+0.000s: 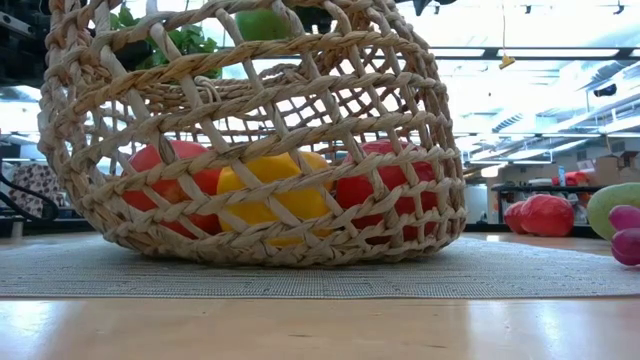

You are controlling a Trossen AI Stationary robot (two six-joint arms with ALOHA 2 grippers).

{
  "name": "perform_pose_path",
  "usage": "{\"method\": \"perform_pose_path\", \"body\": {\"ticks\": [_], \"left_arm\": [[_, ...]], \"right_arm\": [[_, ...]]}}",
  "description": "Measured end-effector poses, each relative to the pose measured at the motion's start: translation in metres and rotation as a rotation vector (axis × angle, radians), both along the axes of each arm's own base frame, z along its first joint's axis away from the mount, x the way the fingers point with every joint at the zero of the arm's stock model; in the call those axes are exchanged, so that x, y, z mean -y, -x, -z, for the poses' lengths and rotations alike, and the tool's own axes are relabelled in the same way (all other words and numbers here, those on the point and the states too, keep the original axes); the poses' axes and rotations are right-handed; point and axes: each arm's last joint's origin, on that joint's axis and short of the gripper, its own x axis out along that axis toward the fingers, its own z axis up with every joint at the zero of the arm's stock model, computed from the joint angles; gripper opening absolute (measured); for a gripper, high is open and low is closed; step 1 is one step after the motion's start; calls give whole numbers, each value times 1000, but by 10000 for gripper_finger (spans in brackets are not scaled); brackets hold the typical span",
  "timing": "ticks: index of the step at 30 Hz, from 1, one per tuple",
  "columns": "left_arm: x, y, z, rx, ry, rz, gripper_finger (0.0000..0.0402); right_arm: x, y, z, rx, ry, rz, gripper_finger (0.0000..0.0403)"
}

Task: Build produce basket
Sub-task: Put the green apple into the brown woven basket

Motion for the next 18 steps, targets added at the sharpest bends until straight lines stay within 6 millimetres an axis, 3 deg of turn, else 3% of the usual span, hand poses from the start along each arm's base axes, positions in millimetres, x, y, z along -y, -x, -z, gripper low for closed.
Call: {"method": "perform_pose_path", "body": {"ticks": [9, 18], "left_arm": [[0, 0, 0, 0, 0, 0, 33], [0, 0, 0, -1, 0, 1, 30]], "right_arm": [[-10, -1, -5, 74, -12, -211, 361], [-33, -11, 3, 105, 17, -225, 361]]}}
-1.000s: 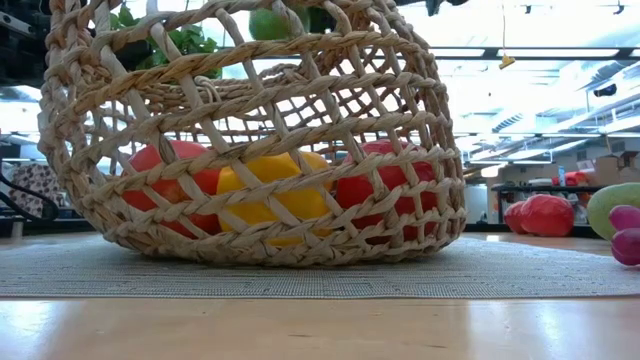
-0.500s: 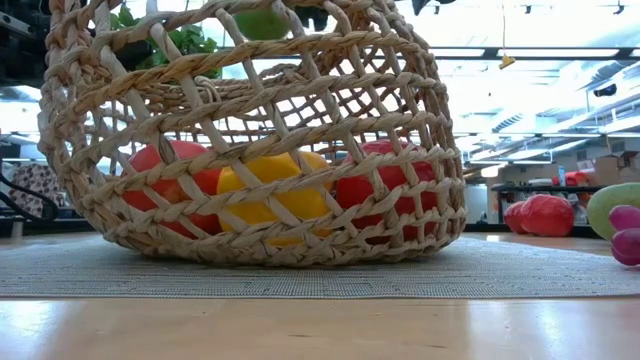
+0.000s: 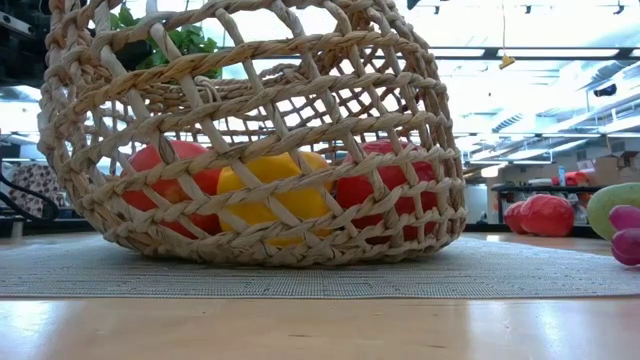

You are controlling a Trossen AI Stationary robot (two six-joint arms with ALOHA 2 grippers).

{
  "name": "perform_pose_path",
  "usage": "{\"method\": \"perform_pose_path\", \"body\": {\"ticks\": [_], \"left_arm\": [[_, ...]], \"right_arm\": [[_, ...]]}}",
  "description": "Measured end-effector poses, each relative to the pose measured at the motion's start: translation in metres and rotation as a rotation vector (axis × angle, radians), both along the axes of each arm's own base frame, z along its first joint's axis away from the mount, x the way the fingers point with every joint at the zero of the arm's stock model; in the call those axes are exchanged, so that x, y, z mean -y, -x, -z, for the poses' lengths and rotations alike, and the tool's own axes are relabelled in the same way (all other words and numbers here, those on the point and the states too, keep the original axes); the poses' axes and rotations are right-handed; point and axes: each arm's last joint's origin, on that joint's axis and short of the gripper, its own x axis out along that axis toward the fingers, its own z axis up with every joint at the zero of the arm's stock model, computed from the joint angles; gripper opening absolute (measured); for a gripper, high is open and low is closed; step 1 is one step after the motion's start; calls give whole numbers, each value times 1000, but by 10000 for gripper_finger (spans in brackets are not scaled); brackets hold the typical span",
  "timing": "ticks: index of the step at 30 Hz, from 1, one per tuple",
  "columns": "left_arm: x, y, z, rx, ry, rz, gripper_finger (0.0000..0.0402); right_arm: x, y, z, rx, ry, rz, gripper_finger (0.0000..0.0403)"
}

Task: Build produce basket
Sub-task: Put the green apple into the brown woven basket

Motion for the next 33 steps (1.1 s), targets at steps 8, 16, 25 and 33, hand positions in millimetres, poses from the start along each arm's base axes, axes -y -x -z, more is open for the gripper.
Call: {"method": "perform_pose_path", "body": {"ticks": [8, 16, 25, 33], "left_arm": [[0, 0, 0, 1, 0, 0, 34], [0, 0, 0, 1, 0, 0, 30], [0, 0, 0, 1, 0, 0, 35], [0, 0, 0, 0, 0, 0, 29]], "right_arm": [[-2, -40, 22, -166, 21, 82, 361], [-6, -67, 46, -321, 122, 60, 361], [-6, -63, 54, -422, 136, 48, 361], [-6, -65, 63, -455, 139, 47, 377]]}}
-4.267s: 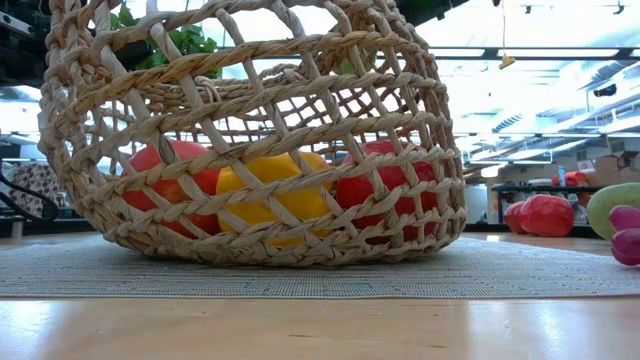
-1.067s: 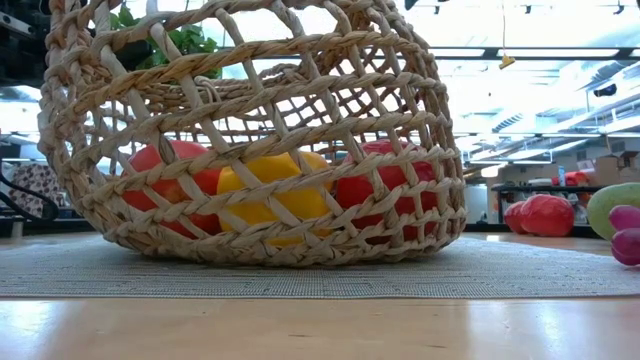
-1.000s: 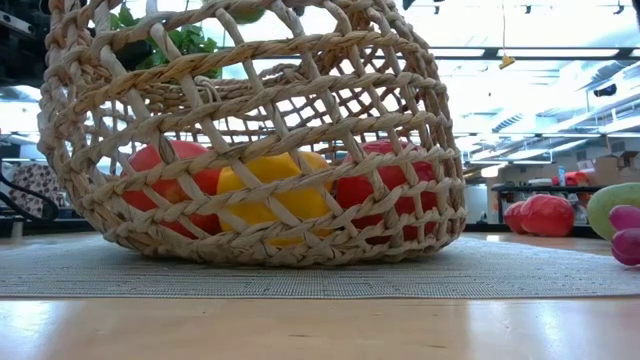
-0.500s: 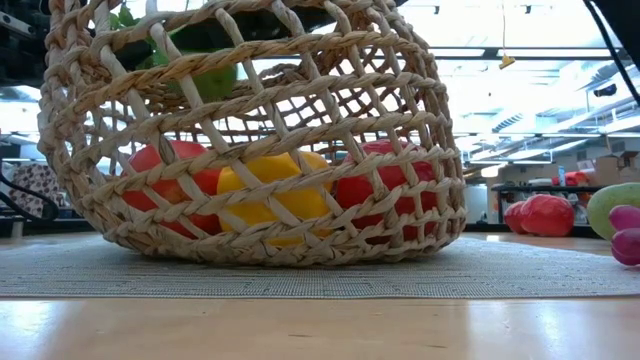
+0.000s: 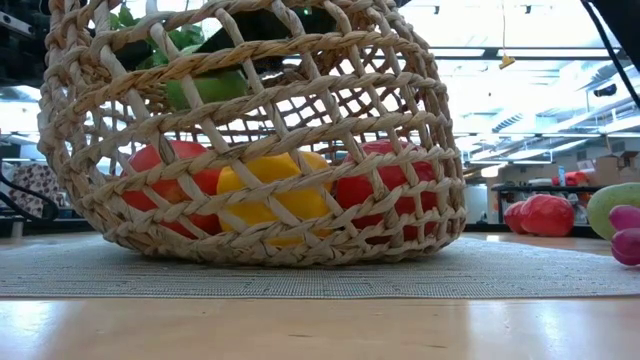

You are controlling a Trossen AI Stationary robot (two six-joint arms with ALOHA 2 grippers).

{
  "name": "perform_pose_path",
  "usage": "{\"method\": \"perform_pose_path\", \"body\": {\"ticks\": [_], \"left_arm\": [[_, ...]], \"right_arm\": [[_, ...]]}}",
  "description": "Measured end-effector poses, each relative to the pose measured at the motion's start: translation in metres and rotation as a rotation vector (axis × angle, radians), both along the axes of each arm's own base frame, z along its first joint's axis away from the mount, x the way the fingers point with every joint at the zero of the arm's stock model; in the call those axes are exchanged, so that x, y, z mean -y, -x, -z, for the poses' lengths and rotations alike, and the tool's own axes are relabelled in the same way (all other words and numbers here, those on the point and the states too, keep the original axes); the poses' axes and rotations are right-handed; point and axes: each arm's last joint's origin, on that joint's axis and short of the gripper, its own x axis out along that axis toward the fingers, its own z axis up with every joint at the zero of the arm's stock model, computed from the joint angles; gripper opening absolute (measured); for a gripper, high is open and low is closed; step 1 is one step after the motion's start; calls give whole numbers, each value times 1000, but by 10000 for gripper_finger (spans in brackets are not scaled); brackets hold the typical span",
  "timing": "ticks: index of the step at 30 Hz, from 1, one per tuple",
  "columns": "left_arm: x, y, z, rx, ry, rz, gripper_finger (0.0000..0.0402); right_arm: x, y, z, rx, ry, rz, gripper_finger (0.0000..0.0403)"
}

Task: Build produce basket
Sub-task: Put the green apple into the brown woven basket, then put the red apple into the brown woven basket

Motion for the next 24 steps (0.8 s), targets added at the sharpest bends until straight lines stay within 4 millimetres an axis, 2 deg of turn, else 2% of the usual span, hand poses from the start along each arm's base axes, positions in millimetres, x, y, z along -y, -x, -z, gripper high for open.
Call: {"method": "perform_pose_path", "body": {"ticks": [4, 10, 12, 14, 18, 24], "left_arm": [[0, 0, 0, 0, 0, 0, 29], [0, 0, 0, 0, 0, 0, 36], [0, 0, 0, 0, 0, 0, 35], [0, 0, 0, 0, 0, 0, 33], [0, 0, 0, 0, 0, 0, 28], [0, 0, 0, 0, 0, 0, 34]], "right_arm": [[0, 0, 0, 1, -1, 5, 396], [1, -1, -2, 16, 14, 15, 396], [2, 2, -9, 39, 48, 80, 398], [3, 8, -25, 79, 74, 139, 398], [3, 20, -53, 134, 69, 162, 391], [7, 39, -59, 165, 111, 255, 378]]}}
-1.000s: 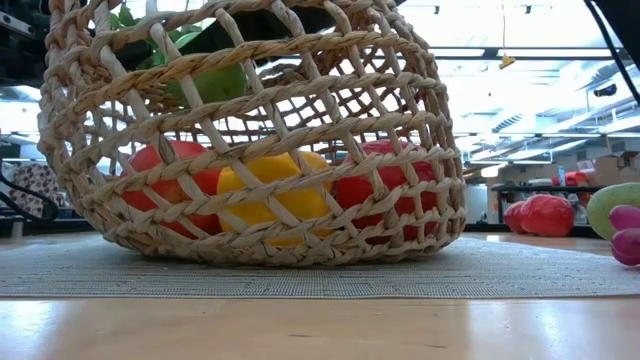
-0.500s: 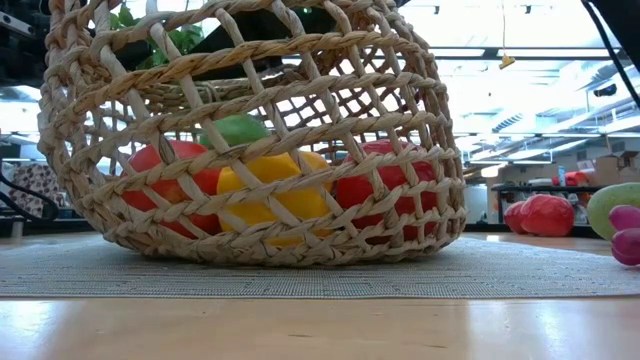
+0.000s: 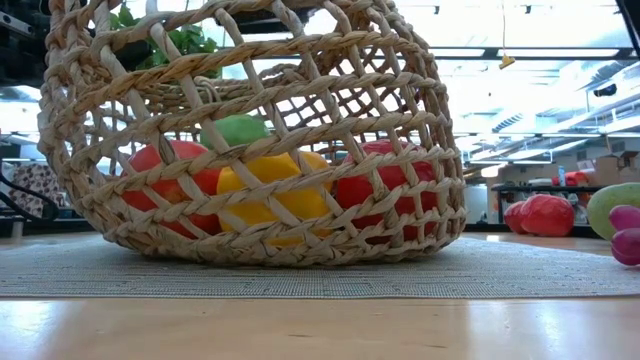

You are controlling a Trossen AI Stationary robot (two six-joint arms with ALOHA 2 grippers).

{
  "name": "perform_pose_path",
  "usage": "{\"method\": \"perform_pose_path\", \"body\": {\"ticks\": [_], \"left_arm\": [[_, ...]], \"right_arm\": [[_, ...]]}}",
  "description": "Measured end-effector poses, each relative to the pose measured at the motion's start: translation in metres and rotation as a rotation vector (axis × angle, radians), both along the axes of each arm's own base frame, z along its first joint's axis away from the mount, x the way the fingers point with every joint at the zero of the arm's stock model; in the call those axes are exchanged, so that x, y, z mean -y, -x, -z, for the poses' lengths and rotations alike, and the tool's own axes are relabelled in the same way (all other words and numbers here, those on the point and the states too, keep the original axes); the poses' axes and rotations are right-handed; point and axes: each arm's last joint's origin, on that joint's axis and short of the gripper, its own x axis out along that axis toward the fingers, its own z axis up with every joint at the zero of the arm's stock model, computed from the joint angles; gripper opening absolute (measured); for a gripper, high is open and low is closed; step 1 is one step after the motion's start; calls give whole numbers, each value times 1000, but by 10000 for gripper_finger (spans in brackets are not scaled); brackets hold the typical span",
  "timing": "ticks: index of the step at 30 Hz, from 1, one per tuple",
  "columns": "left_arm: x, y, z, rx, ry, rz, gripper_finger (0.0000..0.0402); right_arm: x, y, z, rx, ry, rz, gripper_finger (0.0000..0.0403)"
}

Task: Build produce basket
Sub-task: Put the red apple into the brown woven basket

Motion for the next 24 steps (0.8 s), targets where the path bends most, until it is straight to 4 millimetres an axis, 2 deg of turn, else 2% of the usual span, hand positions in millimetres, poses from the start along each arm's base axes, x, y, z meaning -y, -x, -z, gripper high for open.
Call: {"method": "perform_pose_path", "body": {"ticks": [10, 18, 24], "left_arm": [[0, 0, 0, 0, 0, 0, 28], [0, 0, 0, 0, 0, 0, 36], [0, 0, 0, 0, 0, 0, 31]], "right_arm": [[11, 45, -23, 138, 3, 79, 361], [25, 82, -29, 148, 8, 142, 361], [47, 113, -19, 97, 39, 351, 361]]}}
